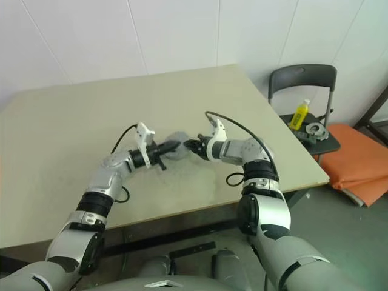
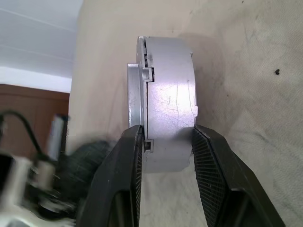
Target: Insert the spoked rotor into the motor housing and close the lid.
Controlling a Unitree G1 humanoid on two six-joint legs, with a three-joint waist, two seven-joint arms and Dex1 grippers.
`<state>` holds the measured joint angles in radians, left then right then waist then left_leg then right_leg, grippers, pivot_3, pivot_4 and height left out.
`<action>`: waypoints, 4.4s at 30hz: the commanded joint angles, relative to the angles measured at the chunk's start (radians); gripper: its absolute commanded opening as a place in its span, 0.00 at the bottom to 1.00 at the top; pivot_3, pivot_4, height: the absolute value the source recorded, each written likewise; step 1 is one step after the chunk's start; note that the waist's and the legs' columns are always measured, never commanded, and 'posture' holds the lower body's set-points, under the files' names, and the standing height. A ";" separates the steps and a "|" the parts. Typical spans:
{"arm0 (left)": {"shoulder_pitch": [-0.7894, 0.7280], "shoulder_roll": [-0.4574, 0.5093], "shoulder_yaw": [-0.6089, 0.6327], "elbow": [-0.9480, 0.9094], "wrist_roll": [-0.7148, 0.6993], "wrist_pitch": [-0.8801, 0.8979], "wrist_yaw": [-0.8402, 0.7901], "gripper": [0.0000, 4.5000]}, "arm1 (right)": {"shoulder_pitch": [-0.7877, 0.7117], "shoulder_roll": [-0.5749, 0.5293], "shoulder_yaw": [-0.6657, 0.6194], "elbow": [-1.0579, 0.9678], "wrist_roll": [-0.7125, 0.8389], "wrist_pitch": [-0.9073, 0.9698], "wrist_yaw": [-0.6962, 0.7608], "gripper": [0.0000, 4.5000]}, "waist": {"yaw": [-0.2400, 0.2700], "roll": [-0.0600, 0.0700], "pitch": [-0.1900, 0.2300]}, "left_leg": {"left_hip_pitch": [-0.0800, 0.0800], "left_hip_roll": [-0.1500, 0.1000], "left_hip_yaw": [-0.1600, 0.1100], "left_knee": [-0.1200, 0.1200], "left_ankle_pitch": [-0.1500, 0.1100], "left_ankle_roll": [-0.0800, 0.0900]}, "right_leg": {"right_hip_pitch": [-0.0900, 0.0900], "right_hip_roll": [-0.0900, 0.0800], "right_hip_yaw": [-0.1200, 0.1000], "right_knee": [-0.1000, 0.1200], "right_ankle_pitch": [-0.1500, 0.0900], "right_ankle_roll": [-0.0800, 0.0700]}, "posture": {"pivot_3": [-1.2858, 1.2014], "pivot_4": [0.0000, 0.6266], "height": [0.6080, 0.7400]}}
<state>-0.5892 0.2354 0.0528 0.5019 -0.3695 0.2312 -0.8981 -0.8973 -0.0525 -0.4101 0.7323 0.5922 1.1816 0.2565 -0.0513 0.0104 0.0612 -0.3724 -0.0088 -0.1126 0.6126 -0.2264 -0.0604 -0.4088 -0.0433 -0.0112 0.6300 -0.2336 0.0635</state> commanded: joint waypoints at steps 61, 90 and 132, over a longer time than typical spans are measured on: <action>0.069 -0.086 0.633 -0.058 -0.694 0.748 0.678 0.99 | -0.232 0.060 -0.124 0.271 0.061 -0.314 0.060 0.27 | -0.018 -0.006 0.004 | -0.001 -0.001 0.000 -0.001 0.000 0.000 | -0.001 -0.001 0.000 -0.002 0.000 0.000 | 0.52 0.00 1.00; -0.022 -0.121 0.647 0.126 -0.753 0.726 0.629 0.99 | -0.236 0.118 -0.126 0.292 0.059 -0.332 0.059 0.27 | -0.017 -0.006 0.004 | -0.001 -0.001 0.000 0.000 0.000 0.000 | 0.000 -0.001 0.001 -0.001 0.000 0.000 | 0.52 0.00 1.00; -0.061 -0.129 0.641 0.222 -0.705 0.642 0.525 0.51 | -0.248 0.131 -0.097 0.275 0.059 -0.311 0.138 1.00 | -0.018 -0.006 0.004 | -0.001 -0.001 0.000 0.000 0.000 0.000 | 0.000 -0.001 0.001 -0.001 0.002 0.002 | 0.52 0.00 1.00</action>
<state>-0.6279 0.1175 0.7001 0.7256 -1.0597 0.8598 -0.3715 -1.0910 0.0596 -0.5138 1.0488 0.6195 0.8666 0.3580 -0.0692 0.0039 0.0651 -0.3735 -0.0103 -0.1126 0.6122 -0.2265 -0.0608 -0.4091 -0.0447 -0.0104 0.6292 -0.2316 0.0659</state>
